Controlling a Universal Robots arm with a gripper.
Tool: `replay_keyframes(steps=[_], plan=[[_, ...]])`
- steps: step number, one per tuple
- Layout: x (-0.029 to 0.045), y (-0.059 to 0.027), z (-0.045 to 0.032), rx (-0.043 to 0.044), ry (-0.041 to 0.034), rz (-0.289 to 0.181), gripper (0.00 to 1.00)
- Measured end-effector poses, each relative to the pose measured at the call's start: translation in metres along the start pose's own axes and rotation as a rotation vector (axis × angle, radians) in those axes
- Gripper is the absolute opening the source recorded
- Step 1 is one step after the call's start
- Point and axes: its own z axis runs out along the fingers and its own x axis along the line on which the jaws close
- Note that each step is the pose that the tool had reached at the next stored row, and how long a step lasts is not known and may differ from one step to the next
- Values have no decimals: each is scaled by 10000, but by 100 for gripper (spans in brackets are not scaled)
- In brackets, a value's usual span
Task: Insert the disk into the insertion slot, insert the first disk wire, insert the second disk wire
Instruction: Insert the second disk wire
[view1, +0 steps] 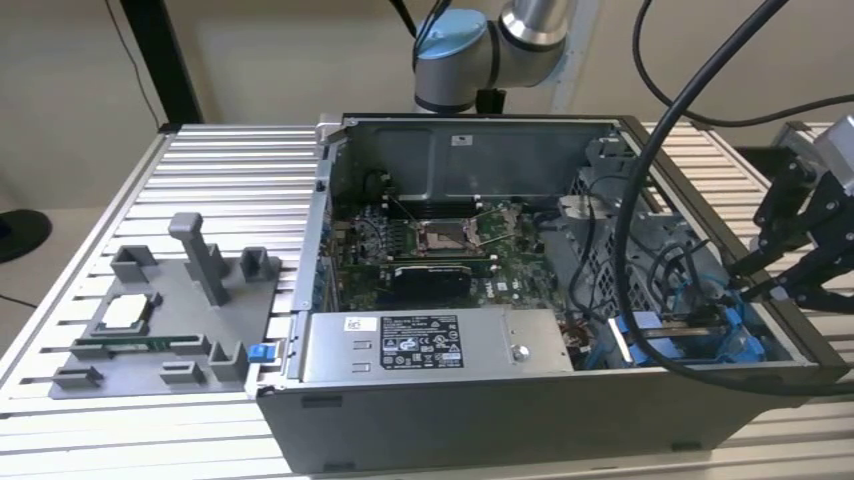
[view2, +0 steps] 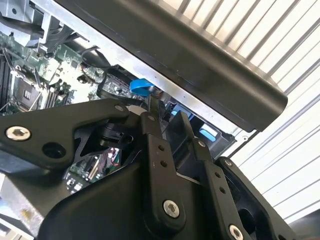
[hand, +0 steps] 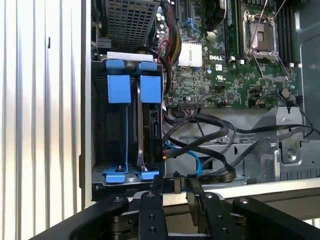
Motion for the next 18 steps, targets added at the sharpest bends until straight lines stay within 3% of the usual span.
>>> replay_keyframes(steps=[18], plan=[[7, 10, 26, 23, -67, 98, 100]])
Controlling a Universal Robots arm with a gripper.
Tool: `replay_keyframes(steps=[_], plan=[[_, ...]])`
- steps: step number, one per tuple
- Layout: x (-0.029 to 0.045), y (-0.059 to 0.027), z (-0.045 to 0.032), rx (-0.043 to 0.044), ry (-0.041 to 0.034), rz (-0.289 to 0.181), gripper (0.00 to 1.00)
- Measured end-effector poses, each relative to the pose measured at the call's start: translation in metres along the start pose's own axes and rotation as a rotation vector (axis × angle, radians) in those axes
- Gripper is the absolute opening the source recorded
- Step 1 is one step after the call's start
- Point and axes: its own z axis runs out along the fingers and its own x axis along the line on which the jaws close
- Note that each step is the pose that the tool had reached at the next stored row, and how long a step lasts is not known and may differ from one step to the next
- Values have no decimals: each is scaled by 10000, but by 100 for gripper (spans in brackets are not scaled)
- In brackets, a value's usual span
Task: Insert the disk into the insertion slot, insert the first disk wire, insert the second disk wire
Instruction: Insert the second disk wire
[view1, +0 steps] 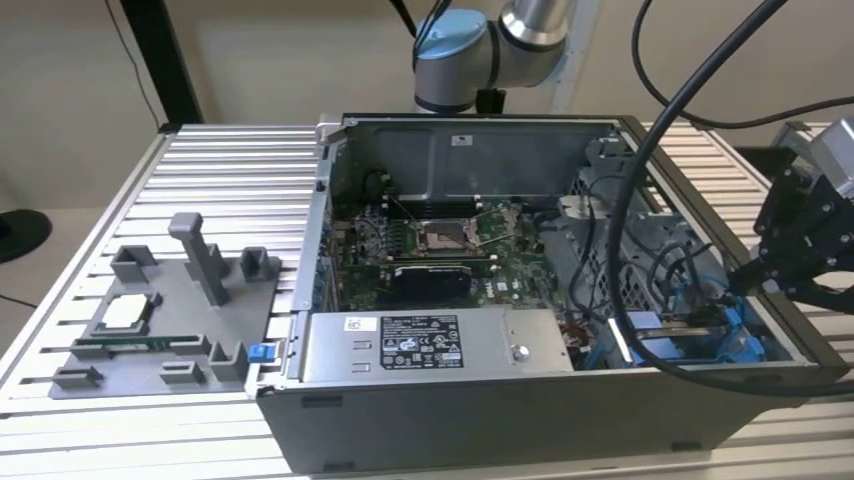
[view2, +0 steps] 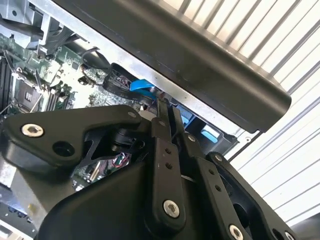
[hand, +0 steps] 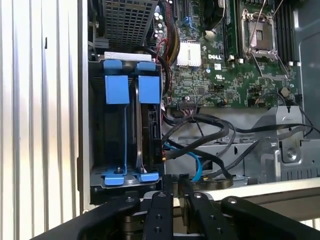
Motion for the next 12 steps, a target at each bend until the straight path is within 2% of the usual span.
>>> replay_keyframes(steps=[8, 9, 12], plan=[[1, 3, 1, 9, -34, 37, 100], [1, 3, 1, 10, -34, 38, 0], [1, 4, 1, 10, -34, 38, 0]])
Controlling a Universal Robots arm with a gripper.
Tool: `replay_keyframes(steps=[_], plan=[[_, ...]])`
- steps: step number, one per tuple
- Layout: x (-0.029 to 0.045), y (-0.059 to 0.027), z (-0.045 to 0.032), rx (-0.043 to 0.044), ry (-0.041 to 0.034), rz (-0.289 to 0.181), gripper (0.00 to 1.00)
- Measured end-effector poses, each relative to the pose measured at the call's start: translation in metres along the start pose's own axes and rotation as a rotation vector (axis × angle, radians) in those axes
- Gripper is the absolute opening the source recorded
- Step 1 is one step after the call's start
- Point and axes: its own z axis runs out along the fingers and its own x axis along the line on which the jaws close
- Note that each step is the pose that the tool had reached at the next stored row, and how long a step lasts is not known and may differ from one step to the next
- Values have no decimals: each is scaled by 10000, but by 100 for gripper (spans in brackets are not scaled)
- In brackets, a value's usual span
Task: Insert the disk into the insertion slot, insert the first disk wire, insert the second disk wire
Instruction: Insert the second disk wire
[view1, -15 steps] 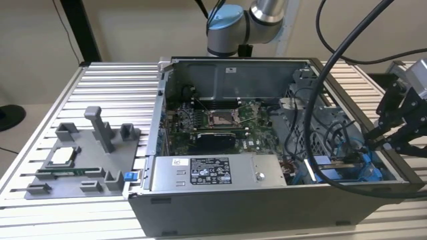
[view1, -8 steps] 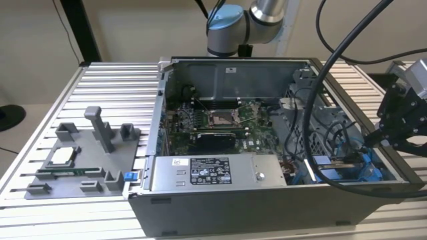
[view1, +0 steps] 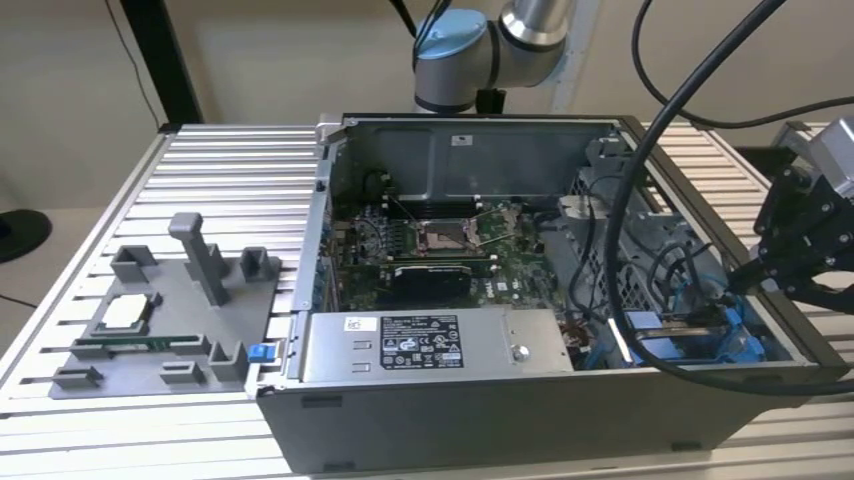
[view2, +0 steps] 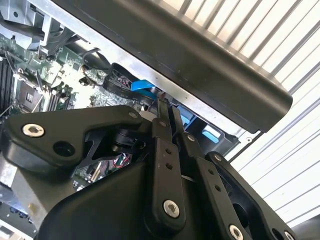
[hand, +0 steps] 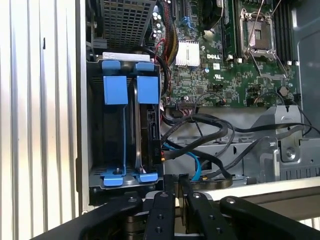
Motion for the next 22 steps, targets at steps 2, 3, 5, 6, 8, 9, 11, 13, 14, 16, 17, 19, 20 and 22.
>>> replay_keyframes(steps=[2, 3, 5, 6, 8, 9, 11, 13, 14, 16, 17, 19, 20, 22], plan=[[1, 5, -1, 0, -1, 1, 0], [-1, 8, -4, 0, -1, 1, 0], [-3, 18, -14, 0, 1, 0, 0], [-4, 24, -19, 0, -1, 0, 0], [-7, 38, -29, 0, 0, 0, 0], [-8, 46, -37, 0, 1, 1, 0], [-12, 62, -53, 0, -1, 2, 0], [-17, 79, -74, 0, -1, 3, 0], [-20, 89, -85, 1, -1, 4, 0], [-24, 108, -103, 1, -1, 4, 0], [-26, 118, -110, 1, -2, 5, 0], [-29, 138, -124, 1, -1, 6, 0], [-30, 148, -131, 1, -1, 6, 0], [-33, 168, -143, 1, -2, 7, 0]])
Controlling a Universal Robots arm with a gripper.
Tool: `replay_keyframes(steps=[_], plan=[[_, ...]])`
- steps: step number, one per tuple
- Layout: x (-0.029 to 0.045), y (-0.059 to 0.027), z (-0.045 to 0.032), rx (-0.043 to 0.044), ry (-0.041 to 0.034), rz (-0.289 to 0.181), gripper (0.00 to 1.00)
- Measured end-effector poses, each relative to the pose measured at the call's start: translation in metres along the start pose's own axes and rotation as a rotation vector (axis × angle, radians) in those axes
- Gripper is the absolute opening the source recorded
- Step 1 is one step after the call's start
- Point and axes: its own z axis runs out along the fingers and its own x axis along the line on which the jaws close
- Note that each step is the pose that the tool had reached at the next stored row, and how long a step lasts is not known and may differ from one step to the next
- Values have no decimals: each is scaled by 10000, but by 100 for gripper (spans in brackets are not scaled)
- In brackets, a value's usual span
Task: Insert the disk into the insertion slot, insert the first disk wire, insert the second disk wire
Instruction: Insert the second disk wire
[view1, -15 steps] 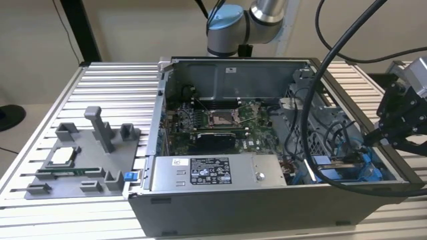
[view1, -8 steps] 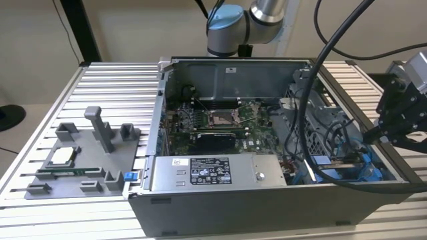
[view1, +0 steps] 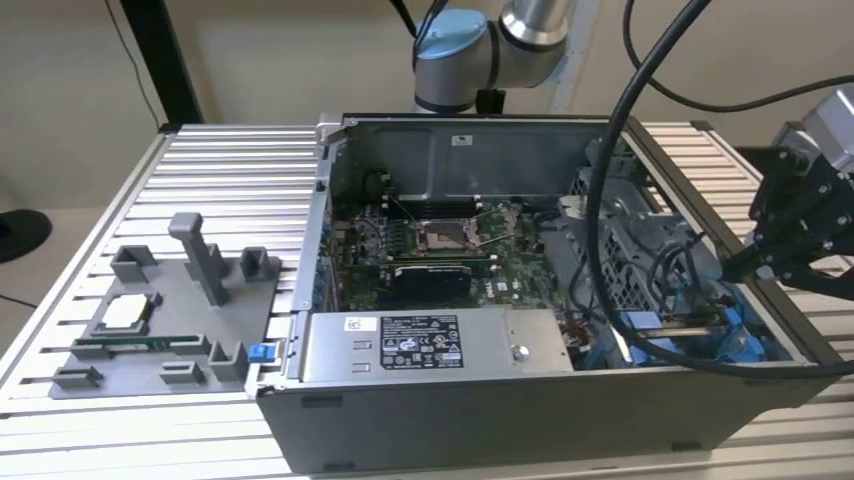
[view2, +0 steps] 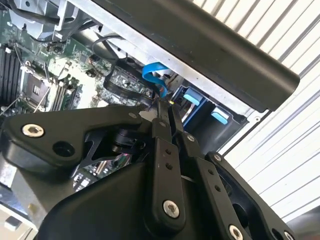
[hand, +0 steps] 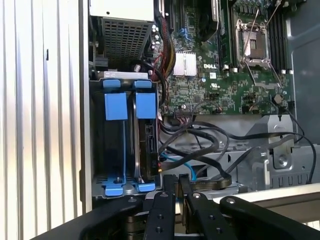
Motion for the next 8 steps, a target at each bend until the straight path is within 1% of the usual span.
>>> replay_keyframes(steps=[8], plan=[[-11, 75, -51, 1, -2, 4, 0]])
